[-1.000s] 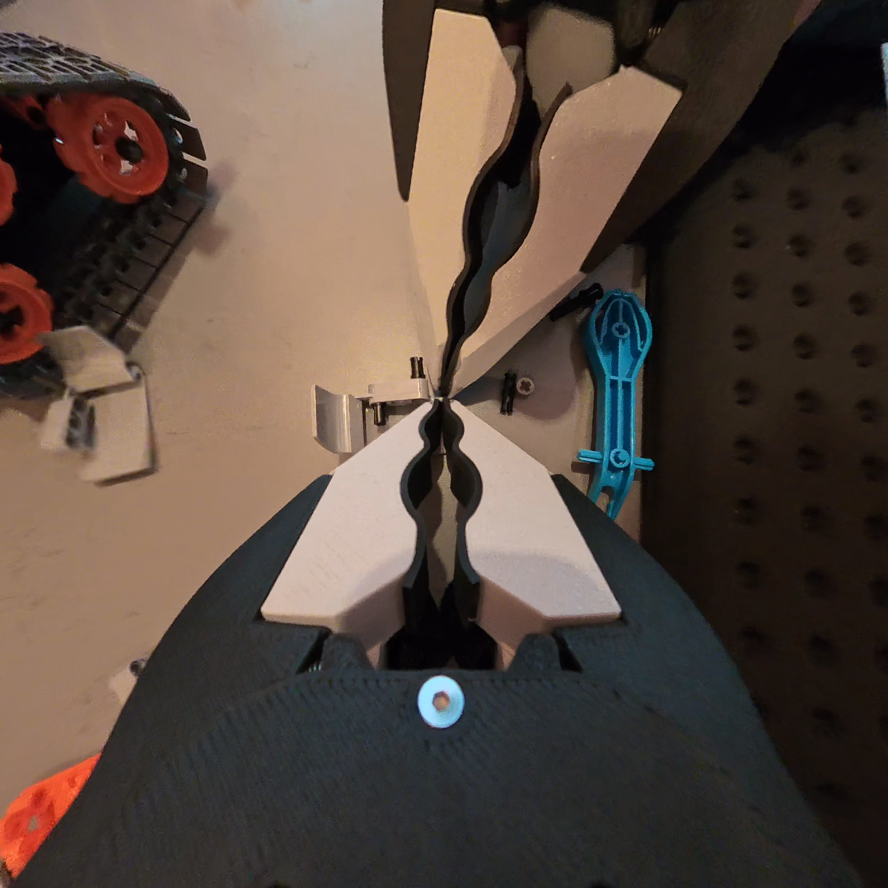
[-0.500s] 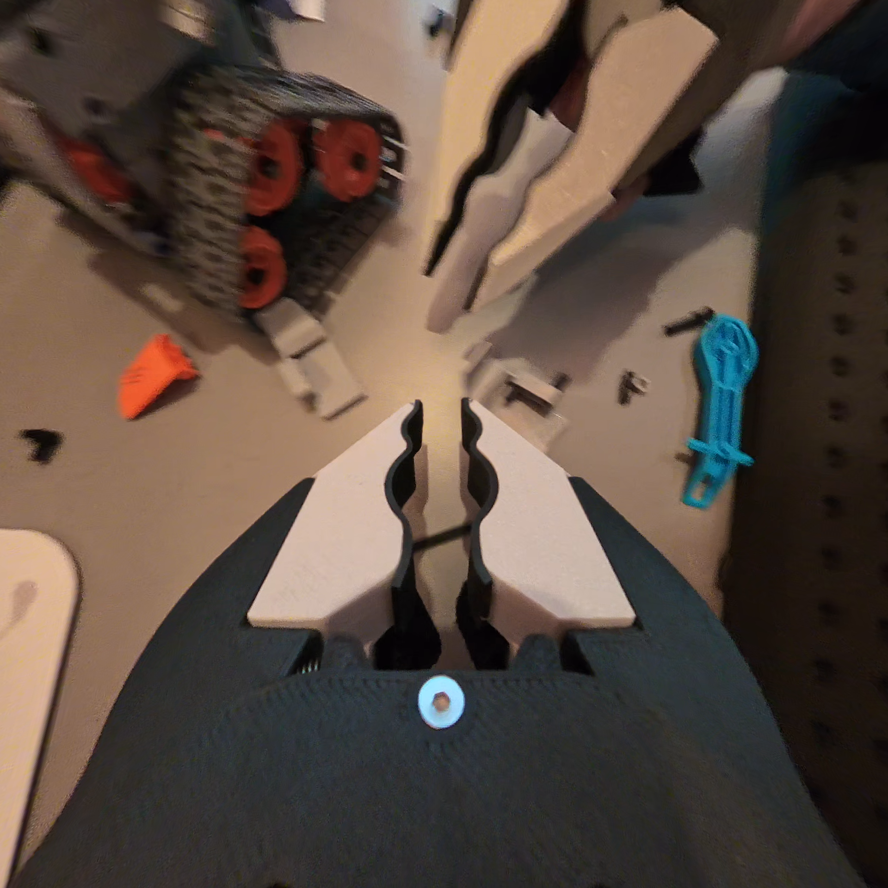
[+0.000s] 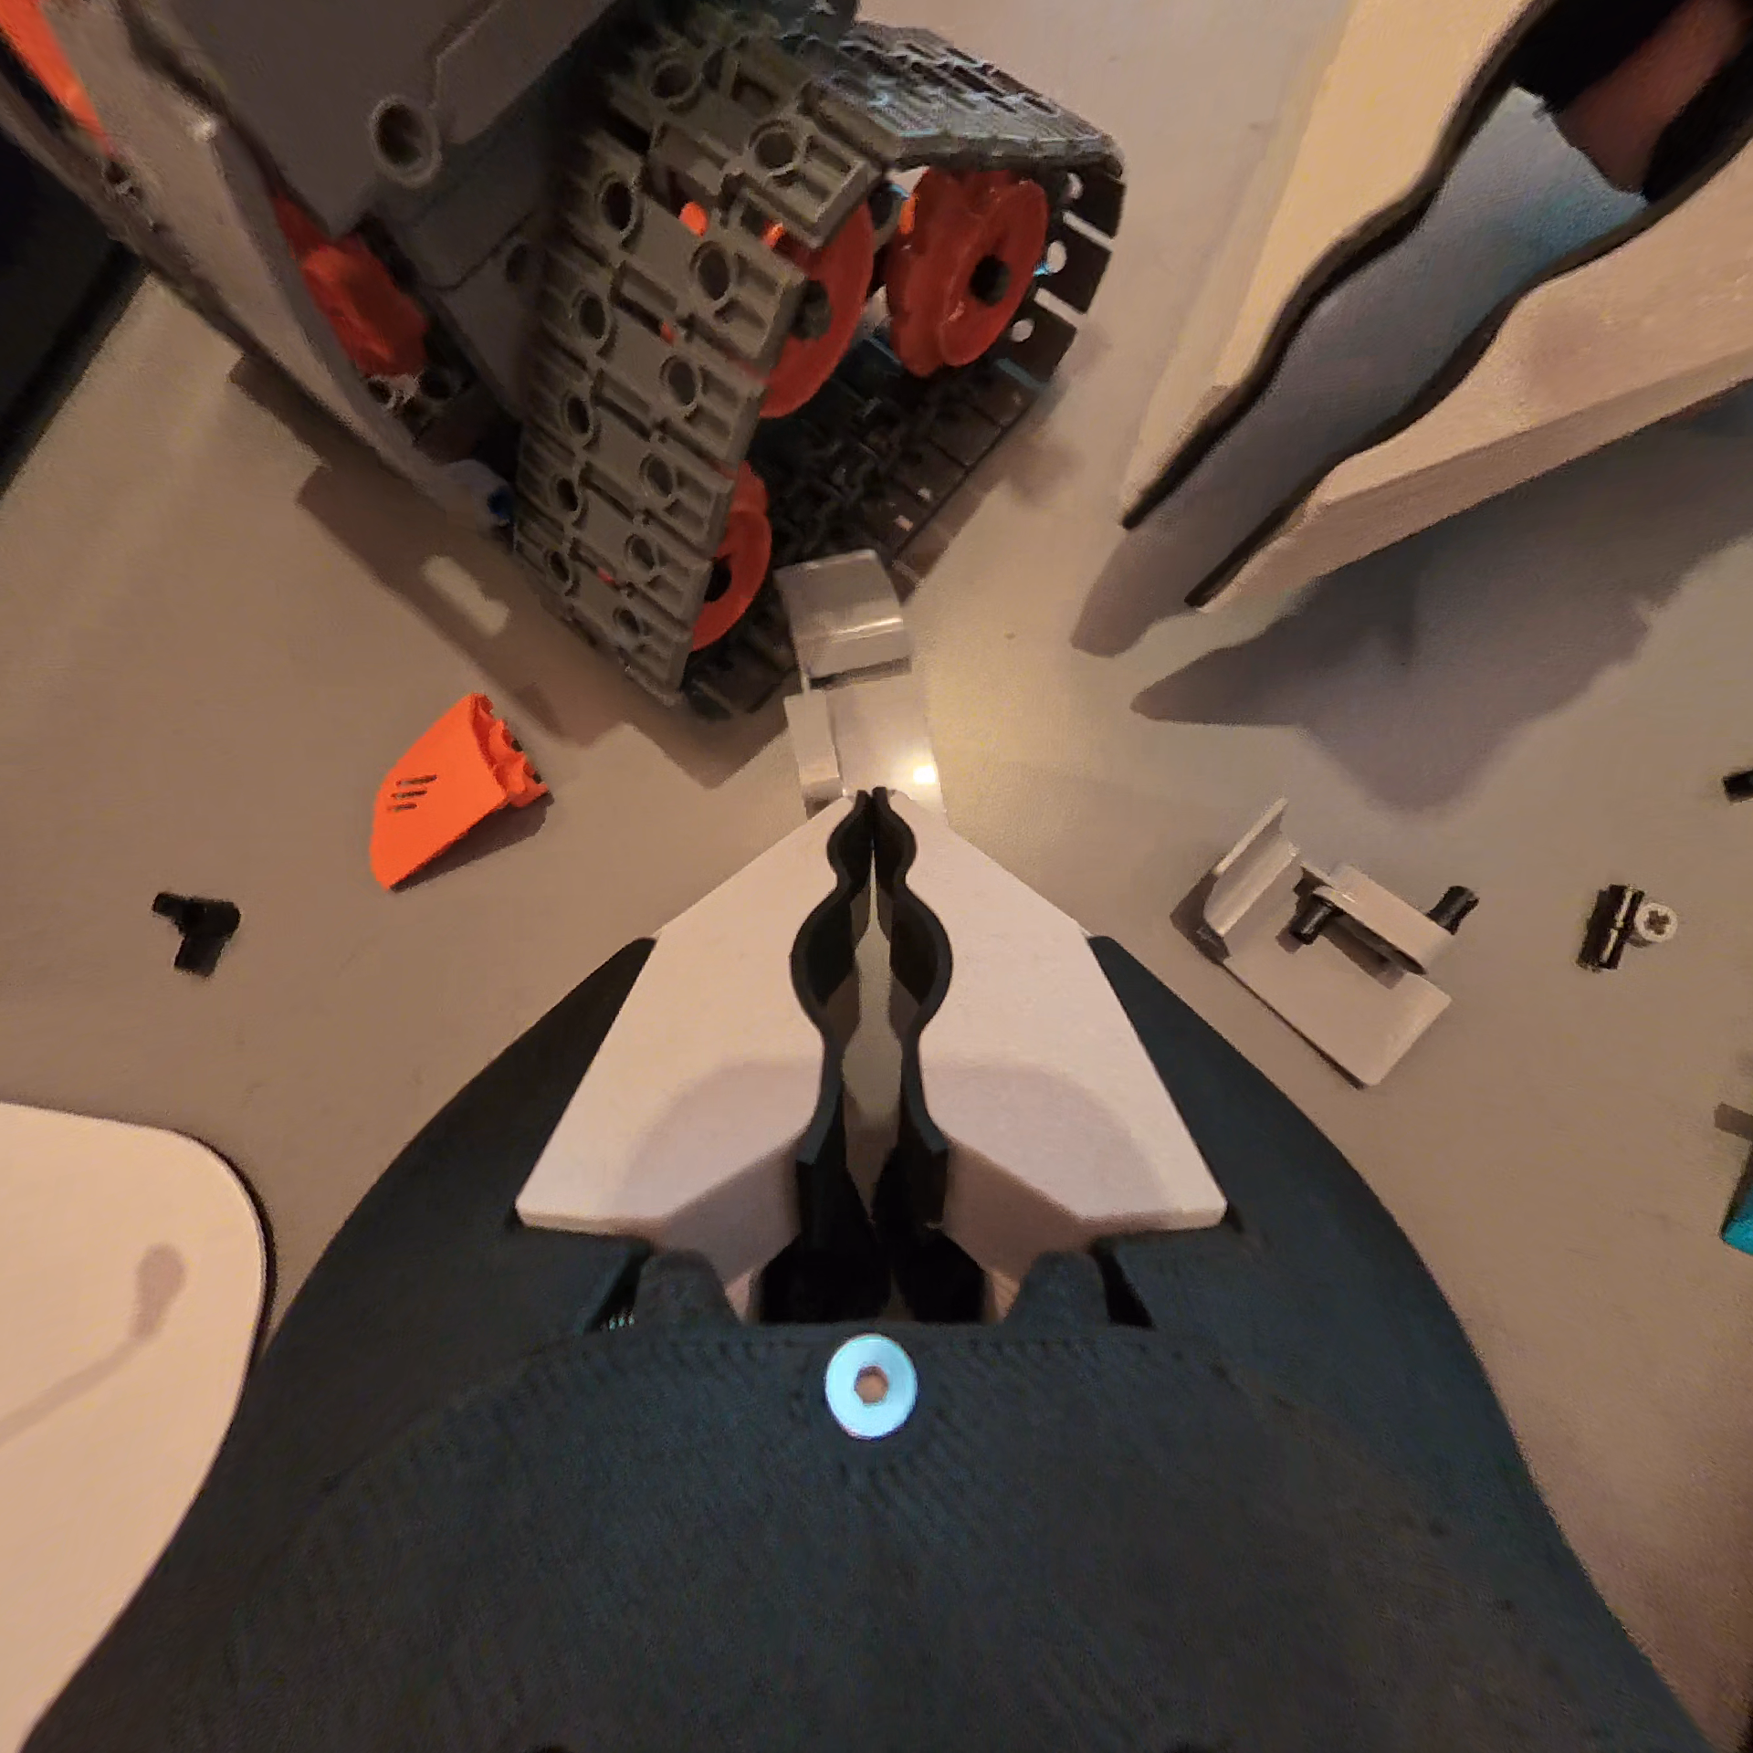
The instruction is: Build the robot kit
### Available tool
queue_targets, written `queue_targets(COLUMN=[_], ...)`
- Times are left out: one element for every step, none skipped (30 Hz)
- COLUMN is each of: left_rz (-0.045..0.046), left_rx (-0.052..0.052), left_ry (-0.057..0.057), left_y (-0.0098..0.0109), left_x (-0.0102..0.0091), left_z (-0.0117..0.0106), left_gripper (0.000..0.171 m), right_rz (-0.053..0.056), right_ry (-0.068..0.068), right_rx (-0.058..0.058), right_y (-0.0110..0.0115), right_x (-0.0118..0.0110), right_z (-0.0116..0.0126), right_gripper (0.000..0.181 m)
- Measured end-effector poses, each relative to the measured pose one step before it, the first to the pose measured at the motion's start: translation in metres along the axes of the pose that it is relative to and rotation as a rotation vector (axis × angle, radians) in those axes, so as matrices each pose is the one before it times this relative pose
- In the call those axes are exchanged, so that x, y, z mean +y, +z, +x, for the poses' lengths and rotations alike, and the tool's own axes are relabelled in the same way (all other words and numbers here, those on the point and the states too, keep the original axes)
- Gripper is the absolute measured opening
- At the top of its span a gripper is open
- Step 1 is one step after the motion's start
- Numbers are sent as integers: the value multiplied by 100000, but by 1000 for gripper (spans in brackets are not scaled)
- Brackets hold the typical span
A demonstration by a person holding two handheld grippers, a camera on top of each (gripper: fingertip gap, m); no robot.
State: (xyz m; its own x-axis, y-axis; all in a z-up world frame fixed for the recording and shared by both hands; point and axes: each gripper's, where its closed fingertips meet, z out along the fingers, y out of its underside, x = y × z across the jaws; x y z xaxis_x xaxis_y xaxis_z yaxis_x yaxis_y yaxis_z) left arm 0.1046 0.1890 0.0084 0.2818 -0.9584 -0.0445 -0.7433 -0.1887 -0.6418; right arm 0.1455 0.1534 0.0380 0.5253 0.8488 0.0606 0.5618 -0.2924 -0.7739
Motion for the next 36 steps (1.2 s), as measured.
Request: queue_targets(left_rz=[-668,-59,234,-187,-381,-266,-340,-299,-536,-1078,-1111,-850,-710,241,1222,1769,2102,1815,1247,259,-331,-758,-595,-538,-493,-186,1339,2381,1601,25,-530,-313,-244,-575,-716,-58], left_rx=[44,1946,2167,561,1109,2633,2342,1571,772,1273,2508,2633,1570,1737,2162,2290,2362,539,-1480,-1208,-783,-621,51,348,-1407,-1145,551,1238,1913,2307,1045,2150,2447,430,177,57], left_ry=[1465,1563,1172,1056,2138,1845,870,1747,1394,1212,1490,1562,1785,1976,898,-729,-1035,-956,-1054,-1030,-1203,-938,-293,-154,106,665,935,671,327,1260,1891,1737,1453,1320,1369,1345], left_y=[106,146,194,224,214,221,201,206,201,156,148,162,166,48,-200,-415,-568,-674,-605,-377,-126,18,8,-116,-303,-521,-688,-721,-603,-410,-235,-45,131,256,348,374], left_x=[-137,-200,-274,-263,-282,-305,-282,-271,-251,-203,-216,-235,-230,-280,-342,-307,-242,-72,45,161,222,275,242,218,252,238,40,-89,-1,213,314,338,349,376,369,203], left_z=[138,463,535,296,411,645,543,433,258,284,440,460,304,336,373,321,277,-80,-495,-542,-524,-402,-113,76,-69,124,526,700,823,996,869,1025,1044,652,510,376], left_gripper=[0,0,0,0,0,0,0,0,0,0,0,0,0,0,2,4,6,8,8,9,10,9,10,11,13,16,15,14,14,14,14,14,15,16,17,18], right_rz=[-368,-1236,-1651,-361,696,-31,-887,-773,-316,31,-614,-473,388,-617,-1013,-426,-243,242,-106,276,1320,363,-787,-617,-692,1550,2840,656,-517,-1119,-1710,-756,188,-194,-644,-313], right_ry=[485,626,394,228,573,328,-5,342,1132,716,472,707,595,250,-786,-604,124,1106,1953,889,-567,-1284,-1127,-661,-1465,-3646,-2625,-875,-508,-930,-197,948,1457,642,290,560], right_rx=[424,87,471,495,266,-202,933,1093,43,592,1136,529,555,2155,2860,1958,104,-701,-1709,-2424,-1485,-61,165,-122,550,12,-1378,-4577,-2364,755,27,-889,-498,-1038,596,1389], right_y=[-28,37,6,-60,-77,-51,-87,-105,-93,-110,-108,-78,-116,-171,-245,-250,-190,-113,33,125,180,228,236,189,6,-299,-328,-75,211,380,488,452,323,257,218,207], right_x=[93,204,272,104,-58,38,190,202,149,104,200,176,47,166,191,141,126,89,142,72,-118,-49,16,-50,-120,-447,-623,-301,-10,235,344,158,-24,-2,51,-20], right_z=[206,197,249,198,127,24,217,265,118,141,174,62,4,207,240,137,-93,-157,-222,-298,-165,22,32,-24,21,-270,-534,-919,-500,88,75,-50,17,-108,112,209], right_gripper=[17,21,24,24,25,26,26,27,28,28,27,27,26,25,24,24,25,27,29,31,34,40,42,41,35,27,23,18,19,19,20,22,25,26,27,29])
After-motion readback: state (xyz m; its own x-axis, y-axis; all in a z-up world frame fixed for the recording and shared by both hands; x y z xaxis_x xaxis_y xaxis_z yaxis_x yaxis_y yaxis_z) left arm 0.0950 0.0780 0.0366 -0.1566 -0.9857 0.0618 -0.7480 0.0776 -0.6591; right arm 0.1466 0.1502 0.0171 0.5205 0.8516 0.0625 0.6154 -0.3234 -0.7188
